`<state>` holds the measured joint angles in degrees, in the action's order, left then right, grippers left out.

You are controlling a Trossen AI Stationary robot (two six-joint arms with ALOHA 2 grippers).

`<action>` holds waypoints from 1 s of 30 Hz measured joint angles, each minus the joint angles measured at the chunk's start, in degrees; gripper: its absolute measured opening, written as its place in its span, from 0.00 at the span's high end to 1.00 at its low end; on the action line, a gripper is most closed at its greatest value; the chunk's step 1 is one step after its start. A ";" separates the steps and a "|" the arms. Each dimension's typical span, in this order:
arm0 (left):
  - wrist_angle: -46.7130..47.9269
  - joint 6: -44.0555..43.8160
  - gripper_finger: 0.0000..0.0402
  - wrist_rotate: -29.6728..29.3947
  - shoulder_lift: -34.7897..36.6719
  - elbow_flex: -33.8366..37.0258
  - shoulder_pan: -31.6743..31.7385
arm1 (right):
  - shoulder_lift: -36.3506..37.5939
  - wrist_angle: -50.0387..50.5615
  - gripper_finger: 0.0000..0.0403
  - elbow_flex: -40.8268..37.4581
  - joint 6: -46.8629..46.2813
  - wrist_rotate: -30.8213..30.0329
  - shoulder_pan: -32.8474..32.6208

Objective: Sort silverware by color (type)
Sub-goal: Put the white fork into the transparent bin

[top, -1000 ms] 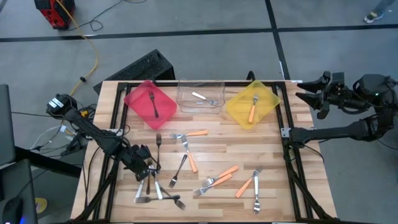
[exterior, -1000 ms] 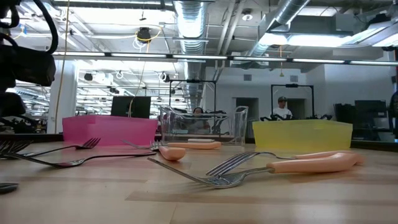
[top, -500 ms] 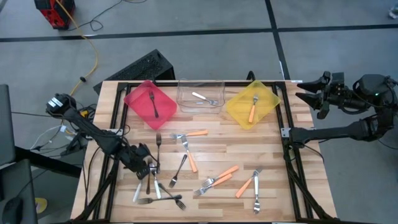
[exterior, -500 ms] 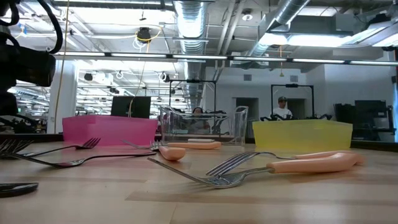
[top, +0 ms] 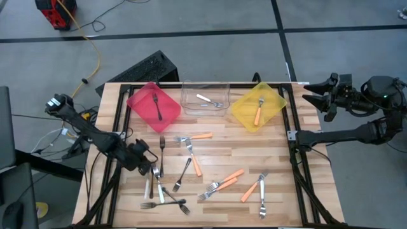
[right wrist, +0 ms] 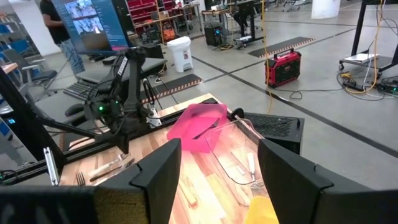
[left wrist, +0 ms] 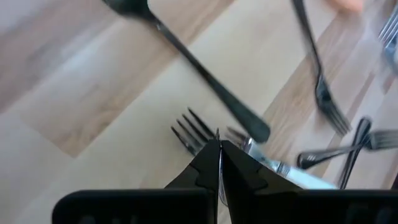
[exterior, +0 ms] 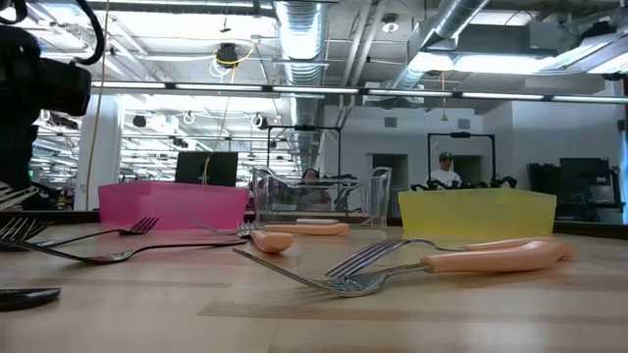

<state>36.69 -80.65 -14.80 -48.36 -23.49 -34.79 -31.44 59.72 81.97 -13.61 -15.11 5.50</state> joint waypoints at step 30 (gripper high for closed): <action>-1.71 6.97 1.00 -21.48 6.38 -9.50 10.89 | -0.20 -2.37 0.41 -11.01 -2.88 -0.86 0.00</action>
<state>34.98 -73.68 -36.27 -41.98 -32.99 -23.90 -31.64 57.36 70.96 -16.49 -15.97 5.50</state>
